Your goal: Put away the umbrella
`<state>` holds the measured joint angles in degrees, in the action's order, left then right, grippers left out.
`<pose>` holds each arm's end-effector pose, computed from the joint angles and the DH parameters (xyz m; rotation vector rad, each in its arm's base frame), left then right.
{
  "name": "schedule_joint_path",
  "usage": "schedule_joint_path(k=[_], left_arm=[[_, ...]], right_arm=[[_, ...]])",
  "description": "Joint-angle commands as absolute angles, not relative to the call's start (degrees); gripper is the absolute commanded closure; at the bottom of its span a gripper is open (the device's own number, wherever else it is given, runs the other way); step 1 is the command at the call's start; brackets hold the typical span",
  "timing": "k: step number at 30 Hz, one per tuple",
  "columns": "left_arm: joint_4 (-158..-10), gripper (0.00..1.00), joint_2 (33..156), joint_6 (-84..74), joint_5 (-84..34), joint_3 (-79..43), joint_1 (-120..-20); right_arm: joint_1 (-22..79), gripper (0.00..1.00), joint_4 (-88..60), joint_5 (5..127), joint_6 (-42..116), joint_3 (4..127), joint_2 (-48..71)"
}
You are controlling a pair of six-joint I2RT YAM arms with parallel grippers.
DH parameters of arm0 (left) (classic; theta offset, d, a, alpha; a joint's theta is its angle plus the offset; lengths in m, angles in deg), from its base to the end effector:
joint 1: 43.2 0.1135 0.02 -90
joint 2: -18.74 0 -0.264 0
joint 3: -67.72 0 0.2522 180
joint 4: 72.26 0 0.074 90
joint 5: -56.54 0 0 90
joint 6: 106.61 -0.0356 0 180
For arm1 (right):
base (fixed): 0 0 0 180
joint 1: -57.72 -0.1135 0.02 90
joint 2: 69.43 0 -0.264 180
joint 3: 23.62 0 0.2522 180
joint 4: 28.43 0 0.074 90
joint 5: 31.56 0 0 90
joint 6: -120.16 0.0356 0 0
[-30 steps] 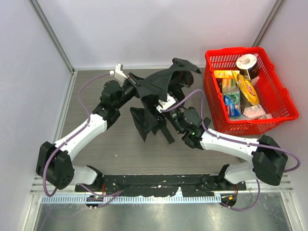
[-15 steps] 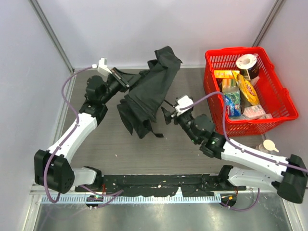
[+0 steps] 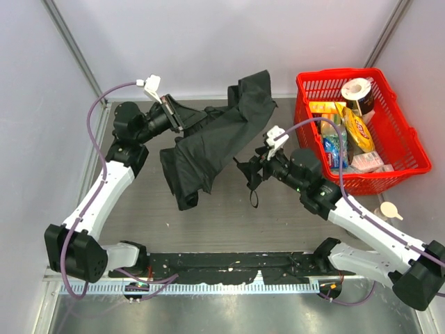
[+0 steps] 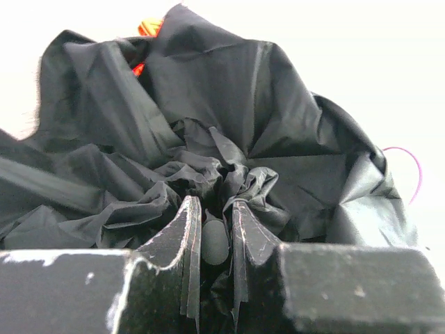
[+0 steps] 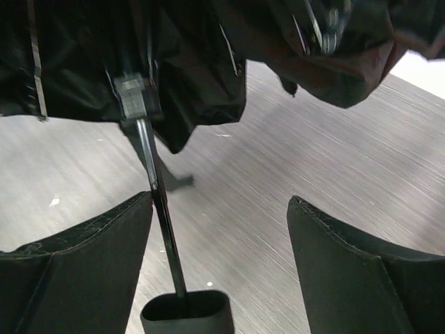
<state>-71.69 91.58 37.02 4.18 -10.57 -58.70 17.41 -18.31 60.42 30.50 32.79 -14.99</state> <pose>0.2783 -0.0997 0.4004 0.0488 1.6683 -1.4219 0.1723 0.1478 0.3214 -0.6208 1.6304 0.5536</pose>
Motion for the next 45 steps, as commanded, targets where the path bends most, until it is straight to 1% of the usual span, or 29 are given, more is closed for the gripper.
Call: schedule_joint_path(k=[1, 2, 4, 5, 8, 12, 15, 16, 17, 18, 19, 20, 21, 22, 23, 24, 25, 26, 29, 32, 35, 38, 42, 45], left_arm=[[-71.7, 1.0, 87.38, 32.08, 9.25, -13.8, -58.66], [-71.26, 1.0, 87.21, 32.34, 9.42, -13.72, -58.66], [-69.94, 1.0, 86.77, 32.7, 10.82, -13.89, -58.66], [-69.15, 1.0, 86.42, 32.87, 10.92, -13.63, -58.66], [-65.47, 1.0, 84.84, 33.22, 9.78, -11.96, -58.66], [-62.03, 1.0, 83.43, 34.02, 9.43, -10.64, -58.66], [-64.91, 1.0, 82.2, 31.13, 7.85, -10.81, -58.66], [-65.88, 1.0, 81.93, 30.33, 8.28, -11.25, -58.75], [-65.8, 1.0, 81.67, 29.89, 8.72, -11.25, -59.1], [-65.28, 1.0, 81.32, 29.8, 8.9, -10.99, -59.19], [-64.75, 1.0, 81.23, 30.23, 9.07, -10.64, -59.37], [-64.4, 1.0, 81.14, 31.11, 8.81, -10.2, -59.37], [-64.22, 0.96, 80.71, 32.33, 8.29, -9.5, -59.37], [-64.66, 0.79, 80.09, 33.48, 7.5, -8.97, -59.28], [-66.4, 0.57, 79.3, 34.1, 6.54, -8.62, -59.37], [-68.51, 0.27, 77.82, 34.71, 5.22, -7.83, -59.37], [-69.83, 0.07, 76.32, 34.98, 3.99, -6.96, -59.37], [-70.46, 0.0, 74.04, 35.16, 2.15, -5.29, -59.28], [-80.97, 0.0, 68.85, 30.18, -5.23, -5.62, -59.28], [-85.83, 0.0, 69.01, 26.99, -5.34, -7.03, -59.28], [-84.36, 0.0, 73.04, 24.44, -0.79, -7.74, -59.28], [-84.88, 0.0, 77.61, 23.47, -0.25, -9.41, -59.45], [-73.56, 0.0, 82.71, 26.98, 3.08, -8.7, -61.29], [-71.16, 0.0, 83.95, 24.19, 4.69, -8.36, -65.24]], right_arm=[[19.4, 0.2, -18.89, 73.37, 33.93, 39.18, -10.3], [19.32, 0.23, -19.67, 76.61, 35.24, 38.83, -9.41], [19.31, 0.26, -24.58, 77.95, 37.88, 36.29, -7.99], [19.4, 0.27, -30.52, 77.96, 39.11, 33.06, -7.73], [19.32, 0.34, -39.09, 81.02, 42.89, 29.25, -6.42], [19.4, 0.34, -49.38, 82.52, 45.53, 26.26, -2.55], [19.14, 0.35, -54.73, 84.38, 47.64, 25.48, -0.96], [19.05, 0.42, -56.14, 81.76, 48.0, 25.03, -0.96], [18.96, 0.57, -56.33, 80.43, 47.39, 24.77, -0.79], [19.05, 0.85, -57.12, 78.07, 46.95, 24.59, -0.35], [18.96, 0.95, -58.6, 76.57, 47.12, 23.89, -0.08], [18.96, 0.99, -66.71, 77.07, 47.3, 21.54, 0.61], [19.05, 0.99, -71.14, 77.95, 47.47, 19.86, 1.32], [18.96, 0.99, -80.41, 78.3, 47.56, 17.41, 3.24], [19.22, 0.99, -83.81, 80.22, 47.39, 16.86, 4.22], [19.84, 0.99, -87.67, 81.2, 47.3, 16.68, 6.14], [20.02, 0.99, -90.32, 82.6, 46.95, 16.51, 7.03], [20.1, 0.99, -94.78, 83.14, 47.12, 15.89, 8.78], [20.19, 0.99, -97.82, 85.24, 47.21, 16.59, 10.38], [20.28, 0.99, -95.45, 87.44, 45.37, 17.73, 10.12], [20.63, 0.99, -90.36, 88.59, 43.61, 19.14, 8.71], [20.9, 0.99, -88.07, 88.94, 44.39, 20.54, 8.1], [20.9, 0.99, -84.99, 89.12, 44.75, 21.78, 7.13], [20.98, 0.99, -81.05, 88.86, 44.57, 23.09, 6.25]])
